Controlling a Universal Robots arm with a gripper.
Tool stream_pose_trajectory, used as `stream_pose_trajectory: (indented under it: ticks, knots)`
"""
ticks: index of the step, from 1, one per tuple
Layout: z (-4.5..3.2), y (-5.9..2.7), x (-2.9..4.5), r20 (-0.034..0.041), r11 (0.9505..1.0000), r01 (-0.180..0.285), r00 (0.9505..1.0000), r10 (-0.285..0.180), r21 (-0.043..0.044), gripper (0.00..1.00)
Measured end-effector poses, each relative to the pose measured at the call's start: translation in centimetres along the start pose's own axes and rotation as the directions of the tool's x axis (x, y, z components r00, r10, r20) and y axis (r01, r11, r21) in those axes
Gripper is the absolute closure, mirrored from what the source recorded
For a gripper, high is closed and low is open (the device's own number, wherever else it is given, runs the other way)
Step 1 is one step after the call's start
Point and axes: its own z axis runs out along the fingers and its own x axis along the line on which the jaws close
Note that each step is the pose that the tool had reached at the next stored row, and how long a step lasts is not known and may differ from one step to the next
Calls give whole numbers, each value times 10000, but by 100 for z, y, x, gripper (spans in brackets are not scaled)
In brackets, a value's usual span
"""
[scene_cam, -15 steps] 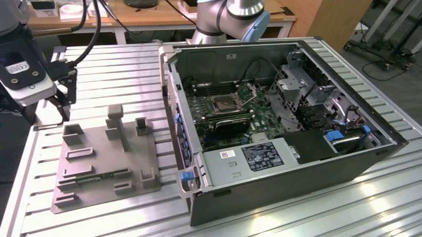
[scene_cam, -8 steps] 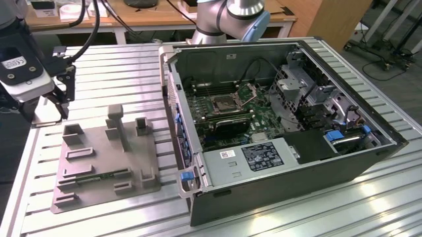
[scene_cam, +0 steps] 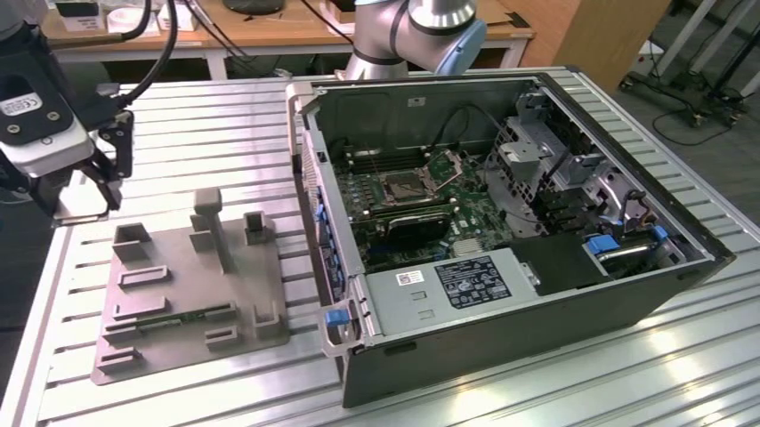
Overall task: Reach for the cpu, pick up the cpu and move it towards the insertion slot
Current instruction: 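Pick up the cpu and move it towards the insertion slot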
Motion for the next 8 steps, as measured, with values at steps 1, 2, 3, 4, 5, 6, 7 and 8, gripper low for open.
stream_pose_trajectory:
  ticks: [1, 2, 3, 4, 5, 6, 7, 8]
  knots:
    - [-8, 1, 0, 0, 10000, 0, 10000, 0, 0, 45]
    - [-18, 1, 0, -1, 10000, 0, 10000, 0, 0, 45]
    - [-29, 2, 0, -1, 10000, 0, 10000, 0, 1, 45]
    - [-38, 2, 0, 0, 10000, 0, 10000, 0, 0, 45]
    - [-50, 3, 0, 0, 10000, 0, 10000, 0, 0, 45]
    - [-63, 4, 0, -1, 10000, 0, 10000, 0, 0, 45]
    - [-76, 4, 0, -1, 10000, 0, 10000, 0, 0, 45]
    - [-89, 5, 0, 0, 10000, 0, 10000, 0, 0, 45]
